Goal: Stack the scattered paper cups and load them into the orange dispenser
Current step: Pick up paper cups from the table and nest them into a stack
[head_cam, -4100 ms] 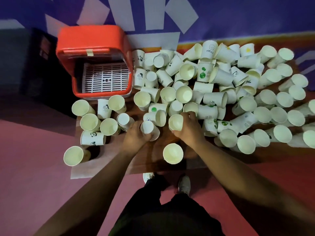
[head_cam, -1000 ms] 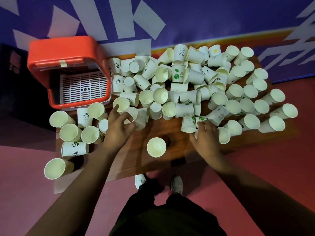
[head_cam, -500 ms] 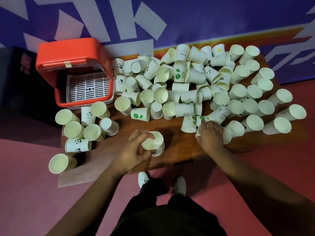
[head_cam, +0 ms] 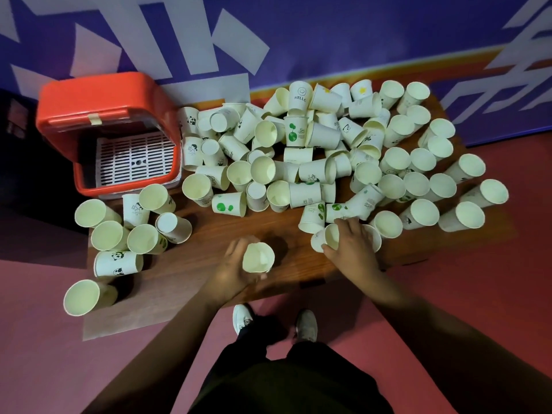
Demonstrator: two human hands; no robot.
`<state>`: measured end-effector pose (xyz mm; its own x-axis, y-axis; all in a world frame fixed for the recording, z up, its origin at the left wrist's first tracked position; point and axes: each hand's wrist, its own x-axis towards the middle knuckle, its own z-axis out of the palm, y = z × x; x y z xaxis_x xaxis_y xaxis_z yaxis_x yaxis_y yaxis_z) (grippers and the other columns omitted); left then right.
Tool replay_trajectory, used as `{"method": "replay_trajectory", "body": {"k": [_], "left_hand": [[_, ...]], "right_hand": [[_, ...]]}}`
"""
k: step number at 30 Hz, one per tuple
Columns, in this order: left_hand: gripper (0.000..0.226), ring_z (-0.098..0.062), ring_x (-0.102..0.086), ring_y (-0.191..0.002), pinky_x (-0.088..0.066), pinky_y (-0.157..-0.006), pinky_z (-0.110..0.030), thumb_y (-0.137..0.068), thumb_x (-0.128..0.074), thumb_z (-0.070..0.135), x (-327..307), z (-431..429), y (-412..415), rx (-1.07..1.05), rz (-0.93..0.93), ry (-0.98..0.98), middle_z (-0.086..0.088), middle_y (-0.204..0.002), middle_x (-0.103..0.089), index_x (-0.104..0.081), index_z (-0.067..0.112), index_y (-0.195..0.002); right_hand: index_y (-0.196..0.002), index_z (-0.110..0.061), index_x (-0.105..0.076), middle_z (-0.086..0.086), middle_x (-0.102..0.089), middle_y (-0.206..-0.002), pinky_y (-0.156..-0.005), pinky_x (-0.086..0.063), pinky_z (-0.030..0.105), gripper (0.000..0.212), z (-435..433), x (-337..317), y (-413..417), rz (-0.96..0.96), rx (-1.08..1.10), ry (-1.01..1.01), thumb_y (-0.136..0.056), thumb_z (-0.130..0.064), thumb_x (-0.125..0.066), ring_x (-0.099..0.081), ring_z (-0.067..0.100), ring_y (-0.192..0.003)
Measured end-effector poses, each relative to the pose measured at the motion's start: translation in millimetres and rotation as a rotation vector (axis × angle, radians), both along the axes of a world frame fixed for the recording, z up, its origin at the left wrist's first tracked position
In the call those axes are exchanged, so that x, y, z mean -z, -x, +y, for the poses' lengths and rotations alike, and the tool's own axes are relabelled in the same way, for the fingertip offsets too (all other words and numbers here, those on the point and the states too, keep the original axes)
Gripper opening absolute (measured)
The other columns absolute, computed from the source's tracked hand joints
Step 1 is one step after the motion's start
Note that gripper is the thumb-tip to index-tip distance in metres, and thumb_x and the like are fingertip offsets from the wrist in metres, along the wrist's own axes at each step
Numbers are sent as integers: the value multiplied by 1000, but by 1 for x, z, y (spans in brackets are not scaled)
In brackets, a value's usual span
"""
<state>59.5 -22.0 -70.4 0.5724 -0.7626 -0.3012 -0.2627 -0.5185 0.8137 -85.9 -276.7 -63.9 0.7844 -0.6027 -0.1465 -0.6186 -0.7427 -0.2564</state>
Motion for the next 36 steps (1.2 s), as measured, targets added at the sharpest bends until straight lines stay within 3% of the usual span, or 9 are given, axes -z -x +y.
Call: {"method": "replay_trajectory", "body": {"k": [9, 15, 18, 21, 26, 28, 30, 34, 36], "left_hand": [[68, -4, -48, -120, -43, -91, -15, -79, -85, 27, 10, -21, 8, -80, 122, 81, 14, -128, -49, -38, 44, -126], [70, -9, -48, -125, -42, -104, -25, -78, -86, 18, 15, -61, 12, -141, 71, 179, 1, -135, -51, -45, 27, -134], [89, -11, -41, -139, -37, -117, -36, -74, -86, 30, 21, -61, 9, -82, 146, 144, 2, -147, -45, -37, 26, -148], [100, -12, -33, -147, -32, -121, -47, -74, -83, 38, 29, -50, 3, -31, 151, 126, 7, -158, -37, -26, 31, -156], [95, -12, -37, -146, -35, -119, -50, -78, -80, 25, 26, -48, -2, -28, 182, 121, 12, -158, -38, -26, 42, -154], [98, -11, -40, -144, -39, -117, -42, -80, -80, 20, 26, -51, -3, -37, 189, 104, 12, -156, -40, -23, 44, -155], [101, -8, -45, -138, -43, -109, -24, -82, -81, 15, 28, -52, -3, -36, 187, 77, 11, -153, -43, -16, 40, -156], [81, -1, -48, -125, -41, -109, -23, -81, -79, 7, 33, -56, -4, -36, 153, 72, 10, -139, -52, -36, 30, -146], [82, -4, -49, -123, -40, -100, -9, -82, -78, 5, 35, -58, -6, -35, 159, 52, 11, -136, -53, -35, 31, -147]], "right_hand": [[-129, -8, -53, 10, -49, -125, -92, -49, 41, 65, 9, -39, -13, -298, 28, -151, -75, -35, -78, -52, 29, -118], [-128, -11, -55, 7, -48, -123, -88, -48, 35, 60, 12, -59, -27, -411, 46, -234, -77, -34, -78, -51, 23, -113], [-126, -11, -56, 6, -48, -123, -90, -48, 33, 58, 15, -64, -29, -445, -3, -243, -77, -37, -74, -52, 22, -114], [-123, -12, -59, 5, -51, -122, -89, -49, 30, 58, 19, -68, -31, -488, -51, -216, -76, -44, -67, -55, 21, -112], [-125, -12, -58, 3, -50, -124, -94, -41, 22, 61, 31, -63, -36, -468, -114, -275, -74, -42, -74, -52, 16, -115], [-127, -12, -57, 4, -49, -126, -98, -42, 25, 65, 33, -55, -40, -402, -168, -283, -72, -36, -81, -51, 17, -116], [-131, -14, -54, 4, -47, -128, -102, -43, 30, 69, 36, -46, -44, -343, -216, -295, -72, -34, -83, -48, 17, -120], [-139, -18, -50, -1, -48, -138, -106, -41, 32, 70, 42, -32, -55, -310, -280, -350, -77, -34, -79, -44, 14, -130], [-140, -18, -51, -2, -48, -142, -107, -39, 28, 70, 45, -24, -60, -293, -286, -385, -77, -33, -79, -44, 12, -132]]}}
